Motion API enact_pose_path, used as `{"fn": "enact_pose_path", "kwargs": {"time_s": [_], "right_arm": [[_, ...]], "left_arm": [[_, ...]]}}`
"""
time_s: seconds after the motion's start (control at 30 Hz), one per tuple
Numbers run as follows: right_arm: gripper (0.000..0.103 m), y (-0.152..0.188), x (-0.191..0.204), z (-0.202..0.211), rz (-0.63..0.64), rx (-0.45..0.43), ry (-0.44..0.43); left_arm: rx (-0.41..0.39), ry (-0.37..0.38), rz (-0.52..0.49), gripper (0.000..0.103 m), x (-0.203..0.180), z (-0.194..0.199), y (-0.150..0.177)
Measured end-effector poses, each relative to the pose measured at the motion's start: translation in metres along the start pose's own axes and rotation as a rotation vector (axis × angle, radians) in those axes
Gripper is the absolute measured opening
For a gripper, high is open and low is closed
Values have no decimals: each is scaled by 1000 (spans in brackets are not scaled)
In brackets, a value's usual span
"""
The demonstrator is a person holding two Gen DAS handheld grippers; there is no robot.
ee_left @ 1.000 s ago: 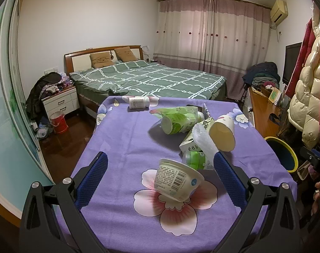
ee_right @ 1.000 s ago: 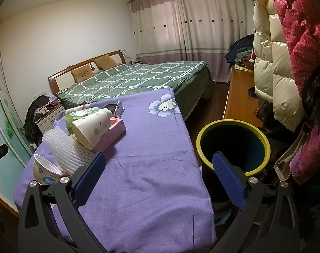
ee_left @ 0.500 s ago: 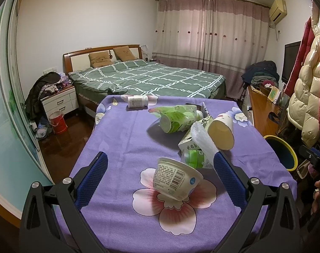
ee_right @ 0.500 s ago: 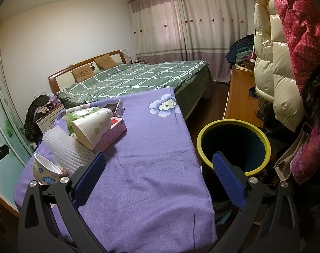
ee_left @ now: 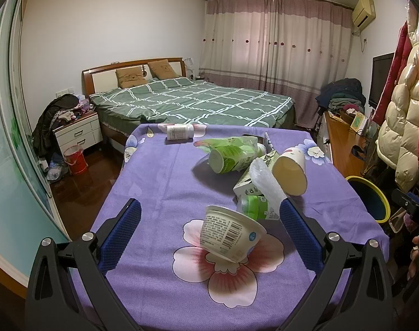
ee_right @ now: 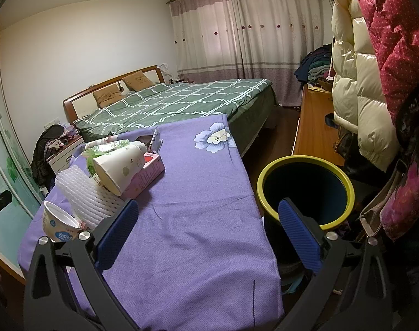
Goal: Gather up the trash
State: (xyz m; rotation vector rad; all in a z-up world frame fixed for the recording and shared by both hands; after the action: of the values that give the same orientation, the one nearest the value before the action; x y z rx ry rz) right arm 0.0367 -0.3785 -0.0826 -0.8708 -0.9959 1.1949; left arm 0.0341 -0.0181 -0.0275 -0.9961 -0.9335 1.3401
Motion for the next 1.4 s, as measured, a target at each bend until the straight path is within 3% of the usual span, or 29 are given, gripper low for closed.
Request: {"fn": "enact_pose_path", "kwargs": {"time_s": [0.57, 0.9, 1.17, 1.4], "right_arm": [[97, 11, 15, -26, 23, 50, -18], [97, 33, 79, -55, 99, 87, -153], [78, 62, 148, -70, 201, 161, -294], [77, 79, 176, -85, 276, 195, -290]], "left_arm": [[18, -9, 10, 99, 6, -19, 1], [20, -45, 46, 99, 32, -29, 2], [14, -71, 55, 99, 48, -31, 4], [22, -85, 64, 99, 59, -32, 7]]}}
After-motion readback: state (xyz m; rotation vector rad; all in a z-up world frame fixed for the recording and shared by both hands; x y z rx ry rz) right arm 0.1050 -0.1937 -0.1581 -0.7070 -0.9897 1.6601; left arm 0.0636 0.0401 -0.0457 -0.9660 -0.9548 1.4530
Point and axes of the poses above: each gripper's, at about its wrist camera, not at the fingertips, and z roughly against the way its jaws point, x to its left, y to its underside, the point moved 3 cm from there along -z, roughly the way its jaws point, and after that the axes turned 13 degrees about -x, right-handed, at the moved point
